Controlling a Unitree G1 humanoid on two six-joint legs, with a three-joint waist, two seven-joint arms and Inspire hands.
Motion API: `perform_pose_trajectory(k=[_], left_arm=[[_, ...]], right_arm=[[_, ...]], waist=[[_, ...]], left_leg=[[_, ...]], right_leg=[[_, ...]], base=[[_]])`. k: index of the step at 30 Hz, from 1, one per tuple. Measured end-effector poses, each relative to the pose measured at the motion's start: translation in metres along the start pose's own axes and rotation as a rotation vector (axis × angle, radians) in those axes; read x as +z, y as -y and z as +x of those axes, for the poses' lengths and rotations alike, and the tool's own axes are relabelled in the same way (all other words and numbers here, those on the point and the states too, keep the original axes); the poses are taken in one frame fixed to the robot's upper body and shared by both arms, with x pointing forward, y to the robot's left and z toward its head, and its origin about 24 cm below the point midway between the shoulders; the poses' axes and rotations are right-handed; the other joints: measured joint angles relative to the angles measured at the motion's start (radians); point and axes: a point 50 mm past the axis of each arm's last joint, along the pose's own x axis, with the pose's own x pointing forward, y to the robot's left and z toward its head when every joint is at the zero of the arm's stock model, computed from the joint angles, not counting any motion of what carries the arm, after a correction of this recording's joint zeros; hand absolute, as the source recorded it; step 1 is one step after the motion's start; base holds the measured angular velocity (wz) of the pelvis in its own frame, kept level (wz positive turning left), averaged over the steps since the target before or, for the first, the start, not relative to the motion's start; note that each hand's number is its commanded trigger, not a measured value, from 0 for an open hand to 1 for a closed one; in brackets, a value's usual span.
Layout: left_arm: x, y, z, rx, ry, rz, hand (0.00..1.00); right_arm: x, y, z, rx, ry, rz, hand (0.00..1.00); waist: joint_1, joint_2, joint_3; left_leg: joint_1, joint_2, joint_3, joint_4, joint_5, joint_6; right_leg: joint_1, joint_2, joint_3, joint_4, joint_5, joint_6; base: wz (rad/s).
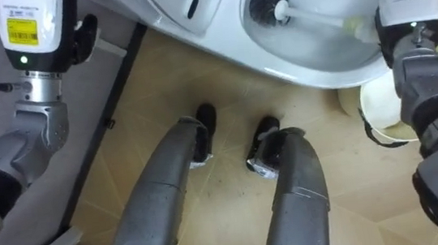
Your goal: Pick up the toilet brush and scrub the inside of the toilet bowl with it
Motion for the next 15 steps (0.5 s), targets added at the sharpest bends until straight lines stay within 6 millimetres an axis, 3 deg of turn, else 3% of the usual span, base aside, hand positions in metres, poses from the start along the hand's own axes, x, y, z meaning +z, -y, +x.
perform_pose_trajectory(k=[6,11,15], left_arm=[[-0.004,0.001,0.000,-0.008,-0.040,-0.021,0.00],[-0.009,0.001,-0.002,-0.011,-0.090,-0.066,0.00],[-0.011,0.002,-0.001,-0.028,-0.108,-0.078,0.00]], right_arm=[[0.015,0.006,0.000,-0.036,0.046,-0.064,1.00],[0.028,0.003,-0.007,-0.062,0.085,-0.069,1.00],[0.025,0.006,-0.006,-0.049,0.072,-0.039,1.00]], waist=[[0.007,0.020,0.0104],[0.008,0.036,0.0091],[0.010,0.056,0.0068]], left_leg=[[0.011,0.026,0.000,-0.004,0.003,-0.008],[0.007,0.038,-0.010,-0.009,0.011,-0.021],[0.004,0.045,-0.011,-0.009,0.013,-0.024]], right_leg=[[0.018,0.029,-0.004,-0.036,0.021,-0.006],[0.019,0.047,-0.012,-0.055,0.032,-0.012],[0.019,0.048,-0.020,-0.055,0.034,-0.021]], base=[[-0.13],[-0.07],[0.00]])
